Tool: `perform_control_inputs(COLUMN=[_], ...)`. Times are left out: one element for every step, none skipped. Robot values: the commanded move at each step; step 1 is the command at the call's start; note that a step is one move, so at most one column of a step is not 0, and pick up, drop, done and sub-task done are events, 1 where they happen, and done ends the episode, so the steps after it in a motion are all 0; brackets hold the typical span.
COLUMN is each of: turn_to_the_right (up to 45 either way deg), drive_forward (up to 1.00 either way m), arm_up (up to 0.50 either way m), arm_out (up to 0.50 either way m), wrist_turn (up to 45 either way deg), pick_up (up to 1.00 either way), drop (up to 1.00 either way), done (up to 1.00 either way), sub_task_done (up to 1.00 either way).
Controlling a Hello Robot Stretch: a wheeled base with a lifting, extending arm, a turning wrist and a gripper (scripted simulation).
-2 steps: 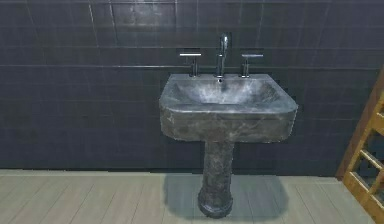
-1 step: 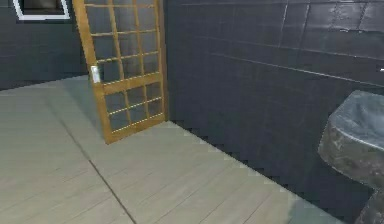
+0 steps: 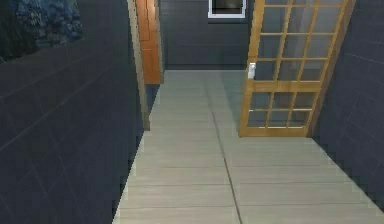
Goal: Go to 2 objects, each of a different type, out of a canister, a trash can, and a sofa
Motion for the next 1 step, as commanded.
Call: perform_control_inputs(turn_to_the_right=[0.0], drive_forward=[1.00], arm_up=[0.00], arm_out=[0.00], wrist_turn=[0.0], pick_up=[0.00], drop=[0.00], done=[0.00], sub_task_done=[0.00])
